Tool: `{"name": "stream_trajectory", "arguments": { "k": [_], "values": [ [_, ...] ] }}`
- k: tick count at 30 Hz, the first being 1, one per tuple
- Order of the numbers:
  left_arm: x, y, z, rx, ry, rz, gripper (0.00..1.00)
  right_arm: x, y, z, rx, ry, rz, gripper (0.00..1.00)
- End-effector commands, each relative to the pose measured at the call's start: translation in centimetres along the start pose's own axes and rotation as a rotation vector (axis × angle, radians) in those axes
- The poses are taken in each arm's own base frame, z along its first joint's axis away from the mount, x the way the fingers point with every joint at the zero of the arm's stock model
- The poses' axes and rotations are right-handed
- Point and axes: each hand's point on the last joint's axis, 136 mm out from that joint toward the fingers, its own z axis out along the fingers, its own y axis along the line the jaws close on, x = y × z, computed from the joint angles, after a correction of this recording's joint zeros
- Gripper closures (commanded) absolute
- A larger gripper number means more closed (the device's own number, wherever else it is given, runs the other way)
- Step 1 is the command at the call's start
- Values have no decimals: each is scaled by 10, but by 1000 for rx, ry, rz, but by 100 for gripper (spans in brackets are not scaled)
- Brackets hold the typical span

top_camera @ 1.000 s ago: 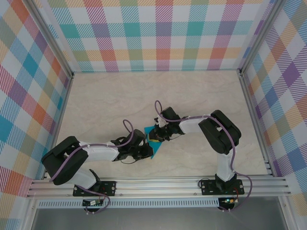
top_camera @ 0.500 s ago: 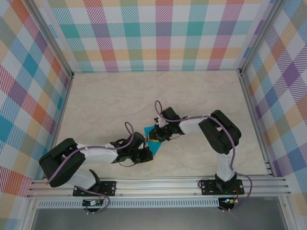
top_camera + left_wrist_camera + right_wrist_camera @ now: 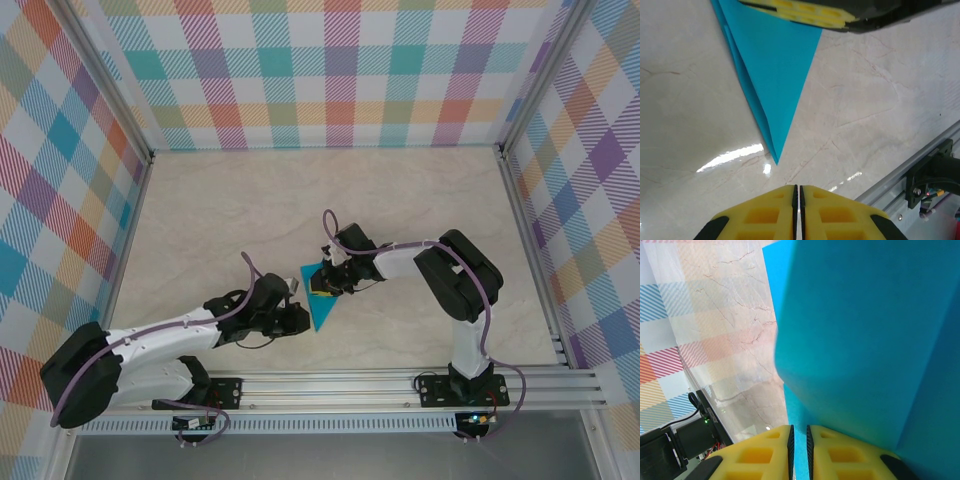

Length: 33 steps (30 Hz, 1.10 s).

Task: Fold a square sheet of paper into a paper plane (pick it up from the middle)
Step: Fourth fold the wing at the center of the table.

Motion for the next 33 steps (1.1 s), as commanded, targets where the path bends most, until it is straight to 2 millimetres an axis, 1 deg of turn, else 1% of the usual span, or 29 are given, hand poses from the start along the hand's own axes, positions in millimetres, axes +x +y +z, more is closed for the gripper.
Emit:
{"name": "stream_trajectory", "arguments": {
  "k": [1,6,10,13,18,20,26,28,33],
  "values": [
    [-14,-1,-8,-18,-48,8,88,29,-64,13,183,58,150,83],
    [-19,-10,-7,28,-63,4,86,28,-64,11,198,58,143,83],
    [-26,-18,-4,36,-68,8,88,28,-64,11,195,49,149,83],
    [-36,-20,2,51,-91,-10,91,27,-64,10,196,44,151,83],
    [-45,-35,14,104,-87,-7,93,27,-62,11,187,41,154,83],
    [-47,-38,19,108,-82,-1,94,27,-63,11,187,41,156,83],
    [-44,-7,38,-1,-73,-33,95,27,-61,12,177,42,151,83],
    [-43,-3,43,-6,-71,-34,96,27,-60,12,169,45,151,83],
    [-44,-1,52,-20,-61,-18,96,27,-60,12,168,45,149,83]
  ]
}}
